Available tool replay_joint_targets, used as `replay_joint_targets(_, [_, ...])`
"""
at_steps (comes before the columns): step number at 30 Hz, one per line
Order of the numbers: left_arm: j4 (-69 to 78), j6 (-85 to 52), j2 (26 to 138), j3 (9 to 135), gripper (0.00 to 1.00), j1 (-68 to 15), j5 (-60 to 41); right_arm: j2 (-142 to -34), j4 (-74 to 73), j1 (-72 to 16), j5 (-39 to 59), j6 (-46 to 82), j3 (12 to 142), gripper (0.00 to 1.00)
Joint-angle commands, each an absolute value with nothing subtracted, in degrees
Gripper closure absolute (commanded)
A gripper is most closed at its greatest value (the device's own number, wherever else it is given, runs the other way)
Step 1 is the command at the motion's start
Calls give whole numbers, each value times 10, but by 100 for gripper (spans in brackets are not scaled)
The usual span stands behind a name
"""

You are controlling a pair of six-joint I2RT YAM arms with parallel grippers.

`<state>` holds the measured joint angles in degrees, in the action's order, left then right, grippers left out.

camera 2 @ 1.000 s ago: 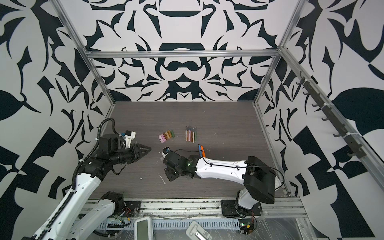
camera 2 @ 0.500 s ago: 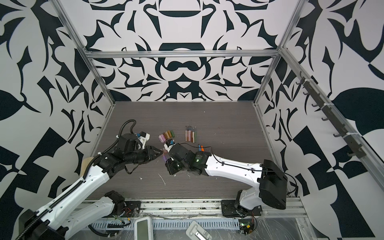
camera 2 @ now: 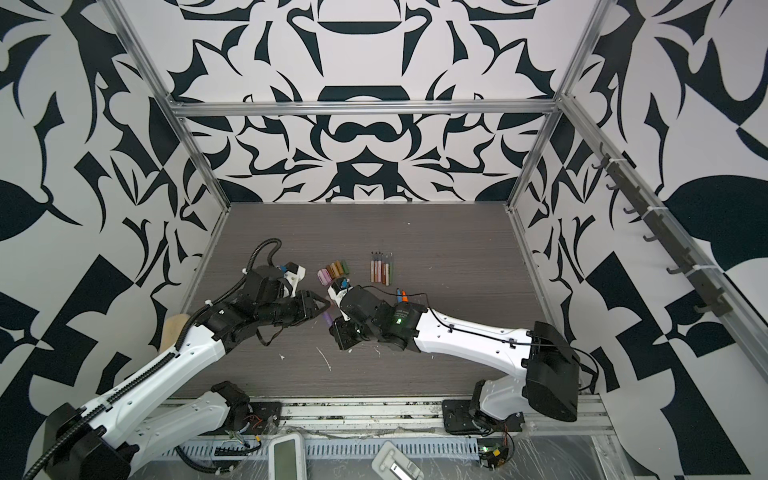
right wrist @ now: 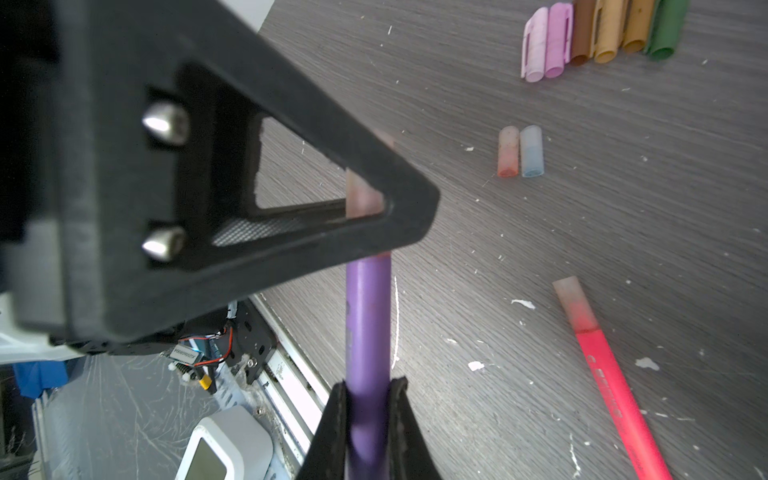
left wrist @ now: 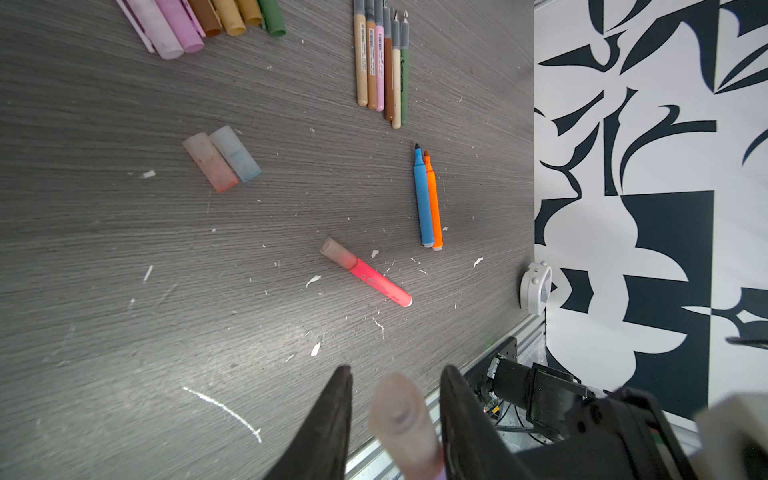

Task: Open the pen caps
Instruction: 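Raise the purple marker toward the left gripper while left gripper reaches in, then close the left gripper on the pink cap of the purple marker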

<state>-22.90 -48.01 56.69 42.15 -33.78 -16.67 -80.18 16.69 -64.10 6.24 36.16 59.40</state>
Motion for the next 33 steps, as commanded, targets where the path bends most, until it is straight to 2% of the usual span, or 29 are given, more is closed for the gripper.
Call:
replay_joint_targets(1, [-225,-481,570,439,62,-340,-159,-796,143,-640,85,367,603,97])
replay_joint_targets(16, [-230,-475,568,440,64,-340,-159,-803,137,-641,101,379,584,97])
replay_joint_targets(25, [-229,-475,569,442,73,-340,-164,-793,148,-640,76,381,580,98])
replay_joint_targets(28, [-229,-477,569,441,72,-340,-164,-791,148,-640,71,383,580,98])
replay_joint_targets(30, [-229,-477,569,442,66,-340,-166,-789,148,-640,67,383,579,98])
replay_joint_targets(33, [-229,-477,568,440,65,-340,-167,-787,147,-640,64,385,578,98])
